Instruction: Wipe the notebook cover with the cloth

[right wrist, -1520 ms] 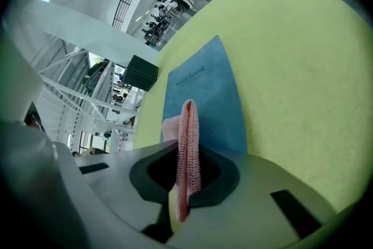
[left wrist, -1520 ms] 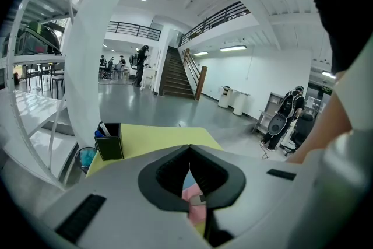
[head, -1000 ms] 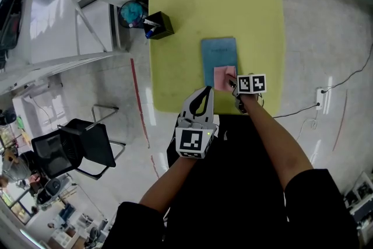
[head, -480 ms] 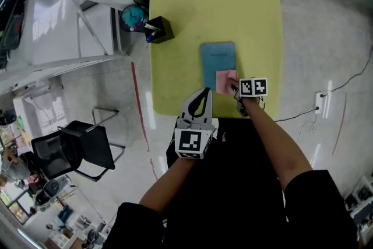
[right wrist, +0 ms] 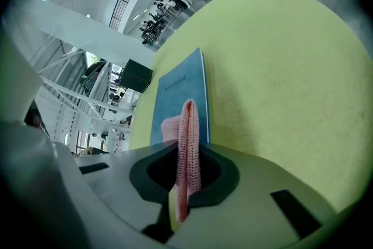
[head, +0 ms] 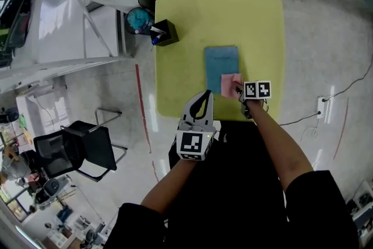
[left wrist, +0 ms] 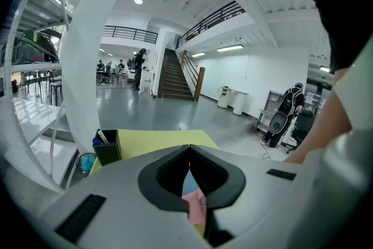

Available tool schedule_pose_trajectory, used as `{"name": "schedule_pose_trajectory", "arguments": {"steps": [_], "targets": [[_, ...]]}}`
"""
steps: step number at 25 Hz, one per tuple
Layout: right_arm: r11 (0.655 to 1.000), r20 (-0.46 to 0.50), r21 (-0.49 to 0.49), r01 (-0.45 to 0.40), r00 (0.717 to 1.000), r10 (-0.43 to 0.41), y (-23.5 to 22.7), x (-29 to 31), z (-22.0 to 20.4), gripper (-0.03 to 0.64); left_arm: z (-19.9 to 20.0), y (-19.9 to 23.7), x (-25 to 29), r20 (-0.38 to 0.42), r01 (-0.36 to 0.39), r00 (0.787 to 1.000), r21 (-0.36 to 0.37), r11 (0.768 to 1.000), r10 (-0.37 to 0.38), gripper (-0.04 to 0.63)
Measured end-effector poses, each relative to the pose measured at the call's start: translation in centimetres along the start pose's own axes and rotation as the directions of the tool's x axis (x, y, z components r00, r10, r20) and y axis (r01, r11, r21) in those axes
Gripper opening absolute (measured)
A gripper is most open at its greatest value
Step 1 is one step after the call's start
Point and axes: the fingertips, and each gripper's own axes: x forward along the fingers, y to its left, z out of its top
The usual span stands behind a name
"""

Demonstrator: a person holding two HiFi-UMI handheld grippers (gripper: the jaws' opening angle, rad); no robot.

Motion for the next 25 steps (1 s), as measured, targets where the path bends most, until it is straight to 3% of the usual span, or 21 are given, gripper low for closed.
{"name": "schedule_pose_trajectory", "arguments": {"steps": [9,15,19,25], "targets": [[1.0,0.023,0.004,0.013,1.0,-0.013,-1.3,-1.4,0.0,0.035,0.1,-0.4,-0.7,-0.004,-0.003,1.0,0.012,1.0,0.004,0.014],[0.995,0.039,-0.084,0.047,0.998,-0.044,-2.0,-2.3,-0.3,0.037,-0.8,-0.5,-1.5,-0.004,-0.016,1.0,0.007,1.0,0.016,0.014],[0.997,0.134,-0.045,0.06,0.99,-0.053,-2.3,-4.5,0.5,0.037,-1.5,-0.2,-1.8,-0.007,-0.013,1.0,0.004,1.0,0.013,0.014],[0.995,0.289,-0.097,0.022,0.957,0.007,1.1,-11.1,0.4,0.037,-1.4,-1.7,-3.8,0.017,0.039,0.999,0.038,0.999,-0.04,0.014]]}}
